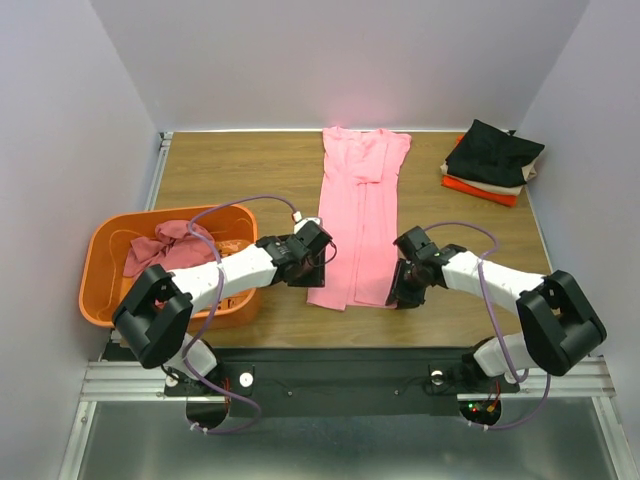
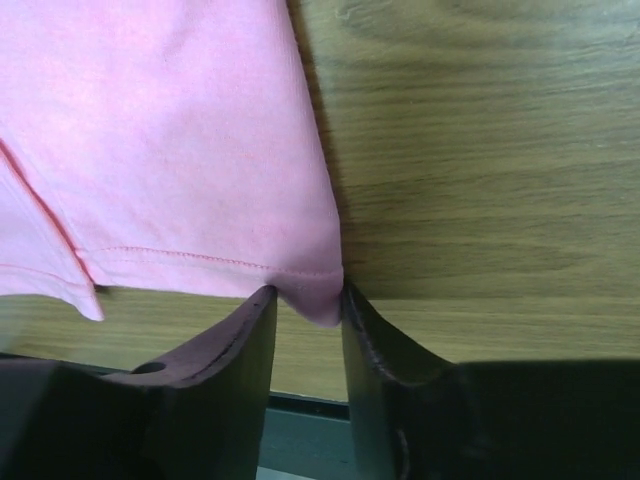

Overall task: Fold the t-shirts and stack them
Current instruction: Fold the tshirt

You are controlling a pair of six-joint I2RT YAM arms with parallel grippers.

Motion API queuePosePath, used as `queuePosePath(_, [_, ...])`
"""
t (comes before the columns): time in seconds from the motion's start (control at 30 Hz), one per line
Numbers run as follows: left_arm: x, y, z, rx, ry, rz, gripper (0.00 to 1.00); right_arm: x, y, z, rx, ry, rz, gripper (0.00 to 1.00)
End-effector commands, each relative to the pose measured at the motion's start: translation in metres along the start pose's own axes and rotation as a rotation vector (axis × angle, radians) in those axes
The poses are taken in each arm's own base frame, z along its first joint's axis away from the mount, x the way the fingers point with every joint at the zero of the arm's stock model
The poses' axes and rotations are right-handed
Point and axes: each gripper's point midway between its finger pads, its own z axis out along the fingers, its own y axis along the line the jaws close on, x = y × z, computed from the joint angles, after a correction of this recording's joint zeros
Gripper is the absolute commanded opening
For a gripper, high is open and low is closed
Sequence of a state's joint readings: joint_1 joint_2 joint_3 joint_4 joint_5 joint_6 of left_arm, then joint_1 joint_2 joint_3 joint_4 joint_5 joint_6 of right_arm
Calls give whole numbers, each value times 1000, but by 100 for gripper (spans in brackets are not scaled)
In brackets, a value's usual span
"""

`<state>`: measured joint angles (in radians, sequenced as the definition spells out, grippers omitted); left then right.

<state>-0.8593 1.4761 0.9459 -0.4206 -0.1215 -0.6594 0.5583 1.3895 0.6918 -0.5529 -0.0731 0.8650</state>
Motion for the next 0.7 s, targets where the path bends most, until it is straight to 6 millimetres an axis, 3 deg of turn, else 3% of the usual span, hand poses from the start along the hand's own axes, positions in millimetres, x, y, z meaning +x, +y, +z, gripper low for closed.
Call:
queuePosePath(0.0, [-3, 2, -1, 29, -11, 18, 51, -9, -2, 12, 31, -51, 5, 35])
queuePosePath(0.37, [12, 5, 11, 31, 68, 30, 50, -11, -8, 10, 61, -72, 25, 9])
queuePosePath(0.67, [25, 14, 14, -5, 105, 8, 49, -10, -16, 7, 97, -76, 29, 6])
